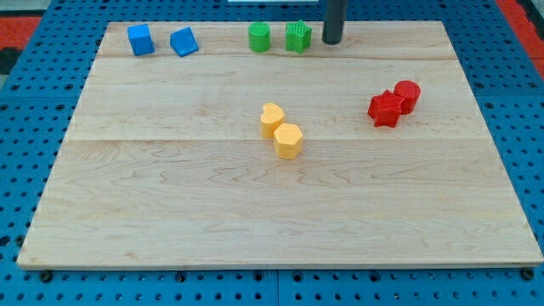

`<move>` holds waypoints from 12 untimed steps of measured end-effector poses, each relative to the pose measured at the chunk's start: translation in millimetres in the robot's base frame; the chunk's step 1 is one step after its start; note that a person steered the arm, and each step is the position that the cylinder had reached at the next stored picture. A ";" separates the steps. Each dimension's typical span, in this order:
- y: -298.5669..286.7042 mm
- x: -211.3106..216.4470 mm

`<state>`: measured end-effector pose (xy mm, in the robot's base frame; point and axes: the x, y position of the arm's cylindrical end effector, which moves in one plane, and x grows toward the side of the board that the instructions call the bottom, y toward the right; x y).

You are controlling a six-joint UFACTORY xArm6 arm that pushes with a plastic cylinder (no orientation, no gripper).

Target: Slide the red circle and red star towards center

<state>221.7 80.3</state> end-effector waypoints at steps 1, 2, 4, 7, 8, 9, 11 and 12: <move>-58.3 -1.1; -134.1 1.2; -159.7 1.3; 157.6 3.6; 252.3 -1.7; 262.6 12.0; 128.7 135.6; 54.8 151.0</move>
<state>372.7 135.1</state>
